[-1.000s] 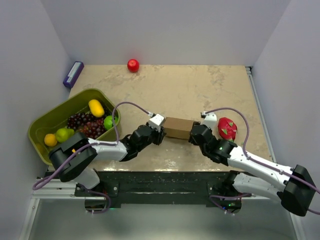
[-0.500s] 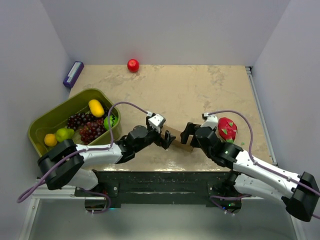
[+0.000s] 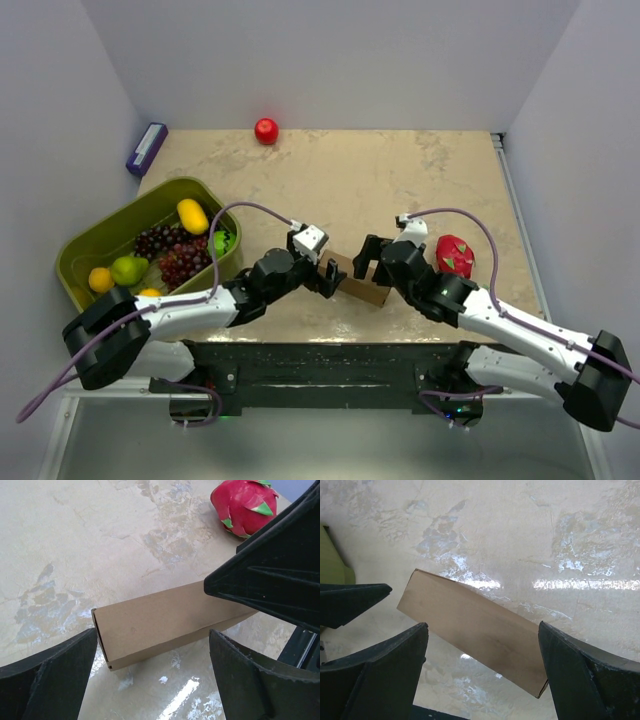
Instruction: Fold the paper box
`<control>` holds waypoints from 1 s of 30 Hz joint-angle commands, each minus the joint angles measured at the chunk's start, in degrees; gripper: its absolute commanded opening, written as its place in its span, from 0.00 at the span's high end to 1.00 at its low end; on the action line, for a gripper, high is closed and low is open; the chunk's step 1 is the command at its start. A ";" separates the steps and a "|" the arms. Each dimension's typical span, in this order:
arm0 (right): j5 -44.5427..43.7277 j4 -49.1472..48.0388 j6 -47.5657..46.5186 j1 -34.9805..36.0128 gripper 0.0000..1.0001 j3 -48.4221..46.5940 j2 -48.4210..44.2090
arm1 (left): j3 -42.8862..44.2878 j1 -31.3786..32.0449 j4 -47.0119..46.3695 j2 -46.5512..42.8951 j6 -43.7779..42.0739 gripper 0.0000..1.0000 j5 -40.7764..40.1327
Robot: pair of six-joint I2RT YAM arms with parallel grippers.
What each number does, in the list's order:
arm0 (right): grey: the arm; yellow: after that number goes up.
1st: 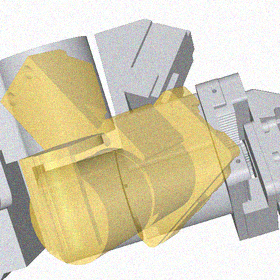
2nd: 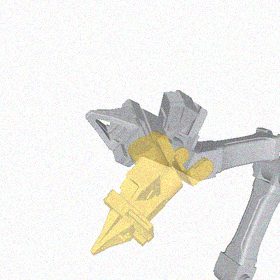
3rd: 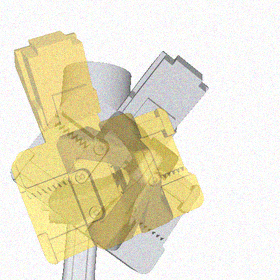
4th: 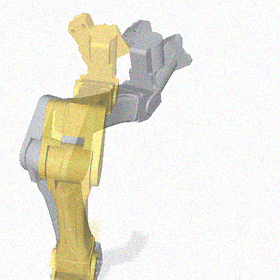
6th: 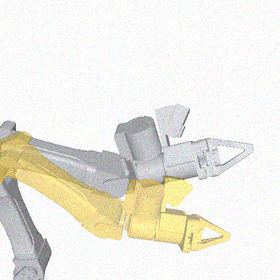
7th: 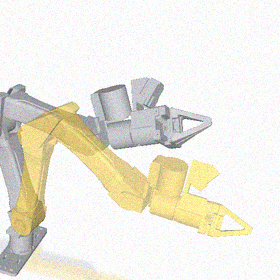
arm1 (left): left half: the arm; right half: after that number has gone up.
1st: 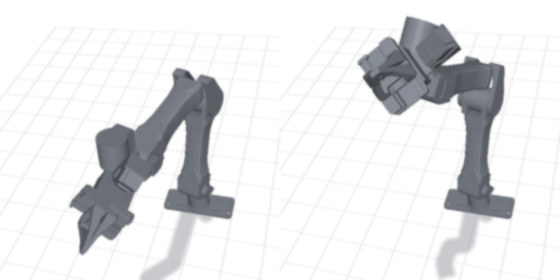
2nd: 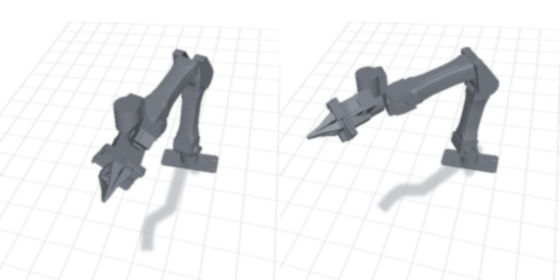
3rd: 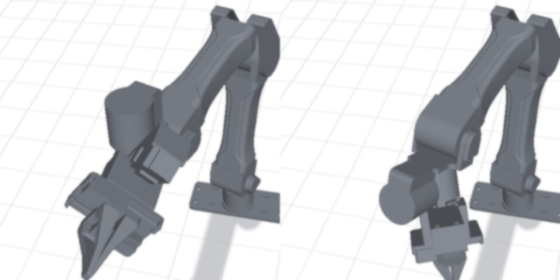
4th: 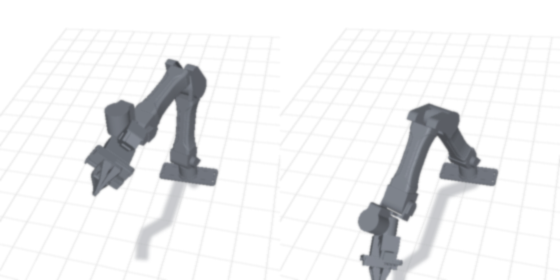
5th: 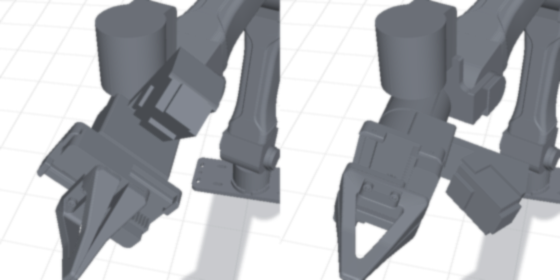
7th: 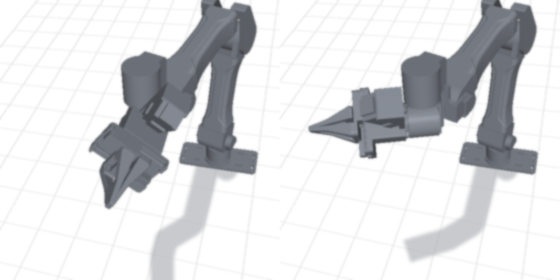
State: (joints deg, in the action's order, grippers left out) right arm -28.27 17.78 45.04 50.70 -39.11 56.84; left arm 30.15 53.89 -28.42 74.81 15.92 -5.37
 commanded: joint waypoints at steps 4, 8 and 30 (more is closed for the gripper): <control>3.13 -0.47 4.00 0.28 0.08 3.07 -3.14 | 3.07 -2.21 2.94 2.35 3.24 0.04 -4.30; 3.66 0.23 5.32 0.19 0.09 4.04 -4.98 | 4.04 -2.30 2.23 6.14 3.06 0.04 -5.18; 5.42 3.58 1.37 0.28 0.06 -3.51 -4.99 | -1.16 -1.51 12.77 -10.56 2.54 0.03 -2.54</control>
State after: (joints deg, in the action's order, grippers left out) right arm -24.18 22.70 48.23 50.72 -38.89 50.33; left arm 22.24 52.18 -17.96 64.97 21.32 -8.27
